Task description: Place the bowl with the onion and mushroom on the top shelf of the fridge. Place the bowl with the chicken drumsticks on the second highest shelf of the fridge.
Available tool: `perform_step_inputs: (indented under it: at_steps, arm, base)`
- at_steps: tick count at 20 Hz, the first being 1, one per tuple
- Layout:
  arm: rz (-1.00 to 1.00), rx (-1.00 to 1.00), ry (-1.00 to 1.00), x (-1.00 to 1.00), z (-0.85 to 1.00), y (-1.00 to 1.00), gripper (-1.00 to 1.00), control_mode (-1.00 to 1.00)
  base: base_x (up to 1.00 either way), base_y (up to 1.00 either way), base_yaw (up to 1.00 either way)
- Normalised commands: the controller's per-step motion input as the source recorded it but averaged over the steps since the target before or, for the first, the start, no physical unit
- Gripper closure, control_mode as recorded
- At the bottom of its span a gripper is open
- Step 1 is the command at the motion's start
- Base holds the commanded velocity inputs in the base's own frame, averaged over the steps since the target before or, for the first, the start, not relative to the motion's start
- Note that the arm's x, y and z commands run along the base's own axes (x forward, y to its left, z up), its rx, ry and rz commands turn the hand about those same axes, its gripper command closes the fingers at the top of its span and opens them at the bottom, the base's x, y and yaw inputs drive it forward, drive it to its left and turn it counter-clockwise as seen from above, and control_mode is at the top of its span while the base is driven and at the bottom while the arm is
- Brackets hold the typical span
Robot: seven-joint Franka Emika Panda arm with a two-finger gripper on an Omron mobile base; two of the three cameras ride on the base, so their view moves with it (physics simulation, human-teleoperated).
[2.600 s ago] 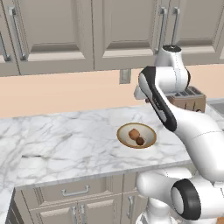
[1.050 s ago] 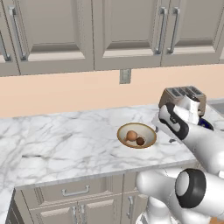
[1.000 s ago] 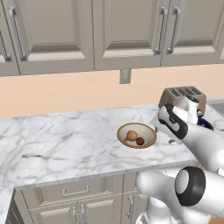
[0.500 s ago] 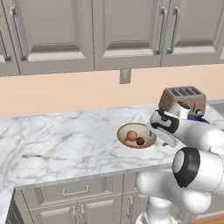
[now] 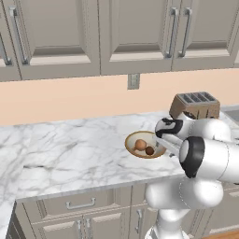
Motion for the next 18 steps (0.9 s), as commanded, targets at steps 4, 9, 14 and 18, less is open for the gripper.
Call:
perform_step_inputs:
  at_steps: [4,9,14,18]
  arm:
    - [0.0,-0.01,0.06,0.16,-0.35,0.07,-1.0,-1.0]
    - [0.0,-0.01,0.01,0.1,-0.14,0.05,1.0,-1.0]
    - [0.0,0.0,0.0,0.0,0.0,0.0,1.0,-1.0]
    - [0.0,0.0,-0.05,-0.14,0.08,0.0,1.0,-1.0]
  base:
    - [0.0,0.0,0.0]
    - [0.0,0.0,0.0]
    - [0.0,0.0,0.0]
    - [0.0,0.0,0.0]
